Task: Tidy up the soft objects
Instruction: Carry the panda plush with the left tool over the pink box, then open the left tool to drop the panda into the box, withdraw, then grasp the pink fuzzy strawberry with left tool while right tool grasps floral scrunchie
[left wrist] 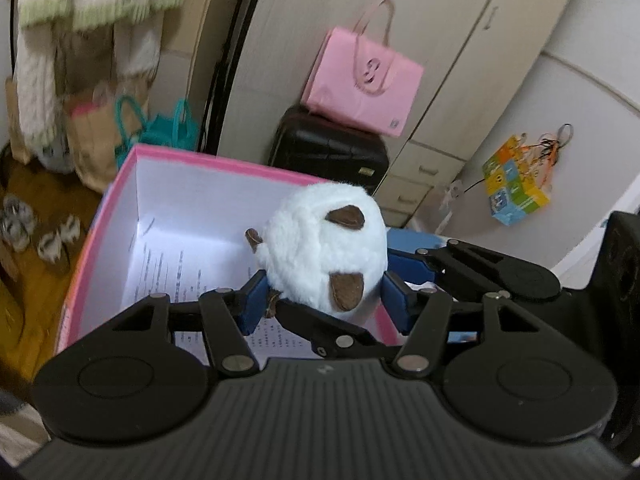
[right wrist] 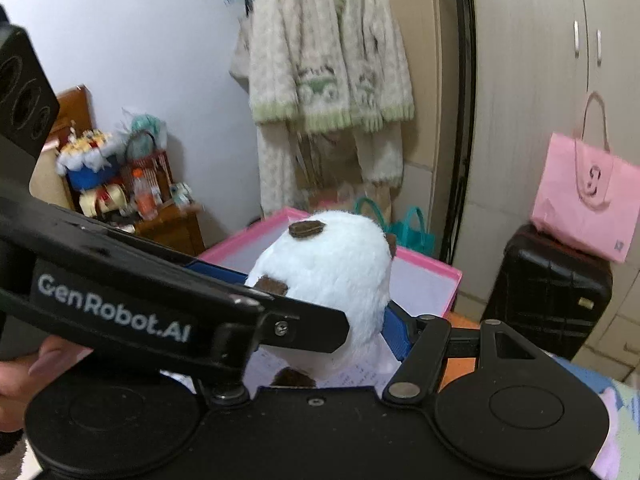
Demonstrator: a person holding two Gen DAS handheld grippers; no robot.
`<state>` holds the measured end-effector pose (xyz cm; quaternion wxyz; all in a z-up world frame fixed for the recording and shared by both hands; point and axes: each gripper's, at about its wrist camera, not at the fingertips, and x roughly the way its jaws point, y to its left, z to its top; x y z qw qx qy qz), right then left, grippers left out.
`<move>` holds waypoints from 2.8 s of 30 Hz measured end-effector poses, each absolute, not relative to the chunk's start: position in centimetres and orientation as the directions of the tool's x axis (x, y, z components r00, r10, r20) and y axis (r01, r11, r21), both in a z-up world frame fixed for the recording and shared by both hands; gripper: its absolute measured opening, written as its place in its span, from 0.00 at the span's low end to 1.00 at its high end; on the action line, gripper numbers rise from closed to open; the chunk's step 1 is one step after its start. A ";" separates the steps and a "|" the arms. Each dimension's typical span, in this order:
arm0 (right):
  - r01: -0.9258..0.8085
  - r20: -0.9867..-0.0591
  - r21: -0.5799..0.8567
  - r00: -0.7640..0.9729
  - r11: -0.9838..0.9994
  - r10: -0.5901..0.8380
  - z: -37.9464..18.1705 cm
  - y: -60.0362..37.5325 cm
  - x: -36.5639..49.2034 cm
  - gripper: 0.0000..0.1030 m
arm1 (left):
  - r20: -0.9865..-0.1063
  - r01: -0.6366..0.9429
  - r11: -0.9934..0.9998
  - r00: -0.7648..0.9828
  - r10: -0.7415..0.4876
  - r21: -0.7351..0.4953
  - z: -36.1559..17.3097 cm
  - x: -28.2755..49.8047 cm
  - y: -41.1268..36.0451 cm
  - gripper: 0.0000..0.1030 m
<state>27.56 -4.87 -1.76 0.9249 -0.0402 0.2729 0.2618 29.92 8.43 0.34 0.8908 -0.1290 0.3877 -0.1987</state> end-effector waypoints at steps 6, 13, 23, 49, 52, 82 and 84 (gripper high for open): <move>-0.510 -0.607 -0.009 0.686 0.860 0.401 -3.7 -3.0 29.9 0.69 | -0.692 0.164 0.886 0.570 -0.444 -0.433 -2.3 32.7 9.1 0.57; -0.521 -0.655 -0.069 0.667 0.851 0.355 -4.6 -2.0 31.2 0.68 | -0.700 0.144 0.881 0.556 -0.448 -0.450 -3.6 33.8 9.3 0.56; -0.529 -0.685 -0.169 0.669 0.831 0.287 -5.1 -1.0 31.5 0.71 | -0.708 0.102 0.870 0.539 -0.456 -0.482 -4.1 34.3 10.2 0.57; -0.525 -0.588 -0.189 0.737 0.830 0.333 0.6 -2.2 21.3 0.74 | -0.606 0.331 0.916 0.688 -0.400 -0.228 4.6 19.6 11.2 0.66; -0.525 -0.575 -0.187 0.744 0.830 0.342 1.2 -2.9 19.2 0.74 | -0.598 0.356 0.910 0.690 -0.408 -0.211 5.4 17.6 11.0 0.66; -0.441 -0.483 -0.084 0.802 0.893 0.351 1.1 -17.2 5.6 0.78 | -0.631 0.659 0.745 0.536 -0.561 -0.101 2.9 8.3 1.2 0.67; -0.420 -0.489 -0.071 0.805 0.905 0.336 0.2 -18.4 5.4 0.78 | -0.637 0.668 0.739 0.532 -0.557 -0.089 2.3 8.3 0.0 0.67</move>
